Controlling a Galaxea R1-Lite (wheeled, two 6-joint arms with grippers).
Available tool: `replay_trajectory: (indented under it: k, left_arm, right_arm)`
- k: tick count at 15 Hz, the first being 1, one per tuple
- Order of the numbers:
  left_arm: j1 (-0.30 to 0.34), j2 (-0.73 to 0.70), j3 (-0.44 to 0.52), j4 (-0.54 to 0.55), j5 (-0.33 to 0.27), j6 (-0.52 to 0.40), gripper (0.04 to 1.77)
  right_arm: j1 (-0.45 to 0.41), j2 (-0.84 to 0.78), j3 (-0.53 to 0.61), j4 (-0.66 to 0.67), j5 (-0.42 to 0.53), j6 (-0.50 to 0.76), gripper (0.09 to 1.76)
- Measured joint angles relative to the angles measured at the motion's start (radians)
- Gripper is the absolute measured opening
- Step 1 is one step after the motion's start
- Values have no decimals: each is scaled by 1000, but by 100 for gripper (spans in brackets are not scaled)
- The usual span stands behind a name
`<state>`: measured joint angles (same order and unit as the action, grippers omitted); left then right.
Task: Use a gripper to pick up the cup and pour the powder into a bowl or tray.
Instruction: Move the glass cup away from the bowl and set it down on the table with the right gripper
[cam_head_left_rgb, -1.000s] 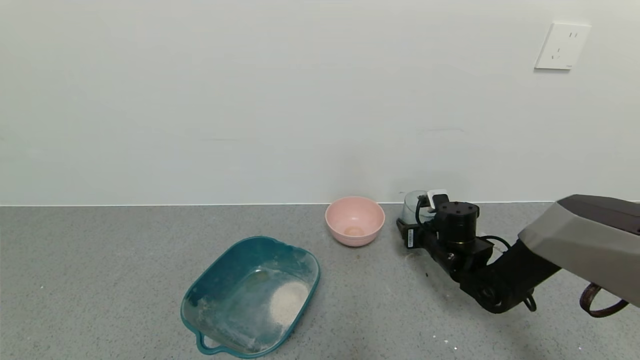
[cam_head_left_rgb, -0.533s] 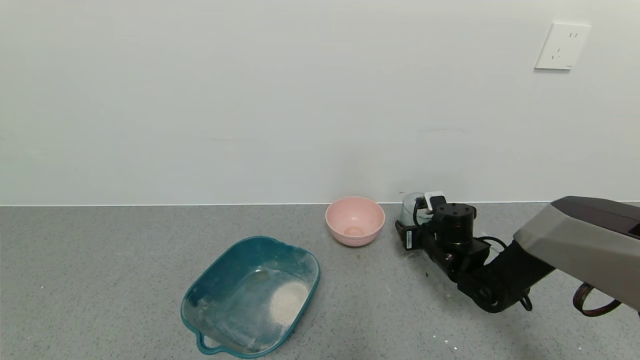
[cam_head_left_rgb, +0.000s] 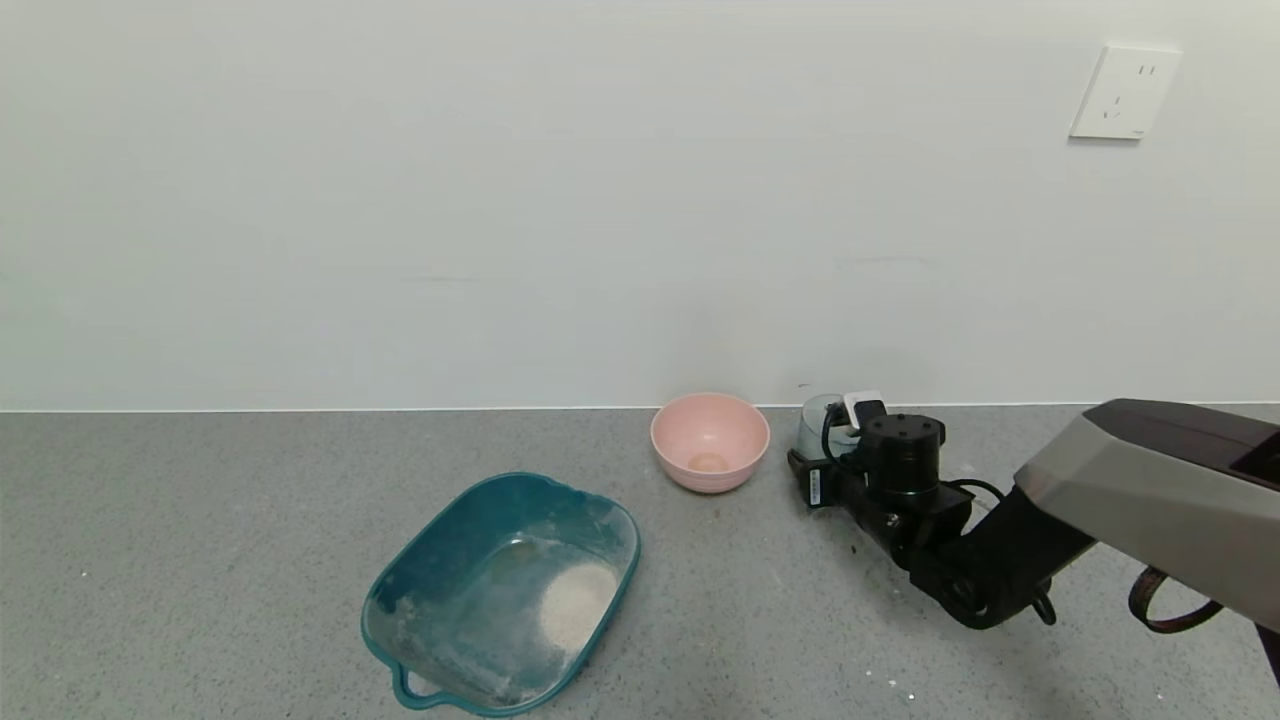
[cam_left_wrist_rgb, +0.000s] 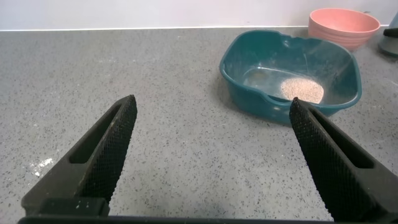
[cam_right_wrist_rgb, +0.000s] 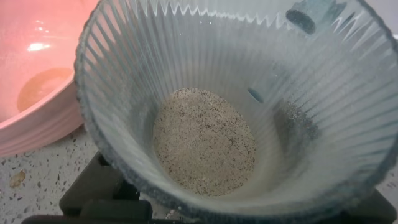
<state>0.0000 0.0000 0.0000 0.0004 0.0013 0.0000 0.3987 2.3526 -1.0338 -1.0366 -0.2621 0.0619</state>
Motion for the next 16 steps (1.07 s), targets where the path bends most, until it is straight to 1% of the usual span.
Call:
replay_trajectory:
  k: [3,5,8,14,16]
  left_arm:
    - [0,0,0,0,0,0,176]
    - [0,0,0,0,0,0,176]
    - [0,0,0,0,0,0,176]
    - [0,0,0,0,0,0,176]
    - [0,0,0,0,0,0,176]
  right_arm:
    - [-2,3,1,0,3,0,134]
    - [-2,3,2,0,2,0,143]
    - [-1,3,3,0,3,0,152]
    - [-3,-7,8,6,5,1,162]
    - [-10,-25,14,54,25,1,164]
